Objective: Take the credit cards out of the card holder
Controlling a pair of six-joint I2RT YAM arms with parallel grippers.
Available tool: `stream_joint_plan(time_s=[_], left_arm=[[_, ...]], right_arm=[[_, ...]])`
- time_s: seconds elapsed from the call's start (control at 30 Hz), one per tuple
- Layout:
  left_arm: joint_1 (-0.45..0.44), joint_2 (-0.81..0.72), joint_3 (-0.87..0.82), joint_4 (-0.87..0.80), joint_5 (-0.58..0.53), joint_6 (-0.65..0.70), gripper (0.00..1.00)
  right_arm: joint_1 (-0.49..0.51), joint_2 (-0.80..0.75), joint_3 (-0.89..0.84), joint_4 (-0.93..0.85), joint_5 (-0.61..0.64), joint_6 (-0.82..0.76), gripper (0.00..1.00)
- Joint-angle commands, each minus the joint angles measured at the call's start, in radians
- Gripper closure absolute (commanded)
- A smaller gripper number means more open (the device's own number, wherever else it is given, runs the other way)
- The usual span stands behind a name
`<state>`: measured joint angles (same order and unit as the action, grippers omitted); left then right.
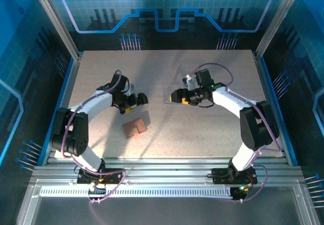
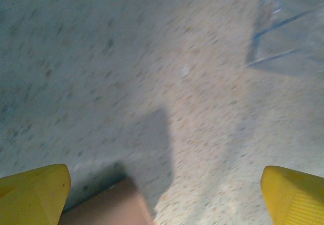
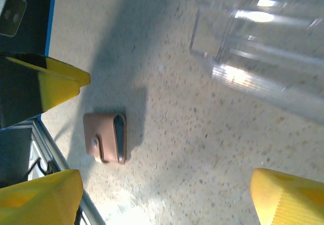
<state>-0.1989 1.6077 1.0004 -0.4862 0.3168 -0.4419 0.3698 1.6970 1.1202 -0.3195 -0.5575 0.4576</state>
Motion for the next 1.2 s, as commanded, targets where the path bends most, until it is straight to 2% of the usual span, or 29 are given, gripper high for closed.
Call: stream_joint_plan(time_s=[0.0, 0.2, 0.4, 0.57, 0.7, 0.87, 1.07, 1.17], left_arm=[[0.004, -0.039, -0.058, -0.089, -0.042, 0.018, 0.02], [0.003, -0.046, -0.113, -0.081, -0.012, -0.010, 0.01], [-0.007, -0.125, -0.166, -0.094, 0.001, -0.041, 0.02], [-0.046, -0.157, -0.227, -0.063, 0.043, -0.097, 0.04], [-0.098, -0.177, -0.273, -0.010, 0.067, -0.167, 0.12], [-0.151, -0.209, -0.309, 0.072, 0.086, -0.256, 0.16], [-0.225, -0.175, -0.307, 0.199, 0.124, -0.361, 0.32], [-0.271, -0.162, -0.310, 0.250, 0.127, -0.411, 0.33]], right_arm=[[0.004, -0.049, -0.043, -0.069, -0.003, -0.013, 0.13], [0.031, -0.083, -0.068, -0.095, -0.015, -0.012, 0.14], [0.057, -0.098, -0.079, -0.123, -0.013, -0.018, 0.14], [0.088, -0.100, -0.081, -0.131, -0.003, -0.001, 0.16], [0.121, -0.102, -0.087, -0.132, 0.037, 0.032, 0.20], [0.163, -0.089, -0.095, -0.119, 0.063, 0.065, 0.22], [0.200, -0.076, -0.098, -0.117, 0.110, 0.122, 0.31], [0.208, -0.090, -0.117, -0.121, 0.136, 0.150, 0.33]])
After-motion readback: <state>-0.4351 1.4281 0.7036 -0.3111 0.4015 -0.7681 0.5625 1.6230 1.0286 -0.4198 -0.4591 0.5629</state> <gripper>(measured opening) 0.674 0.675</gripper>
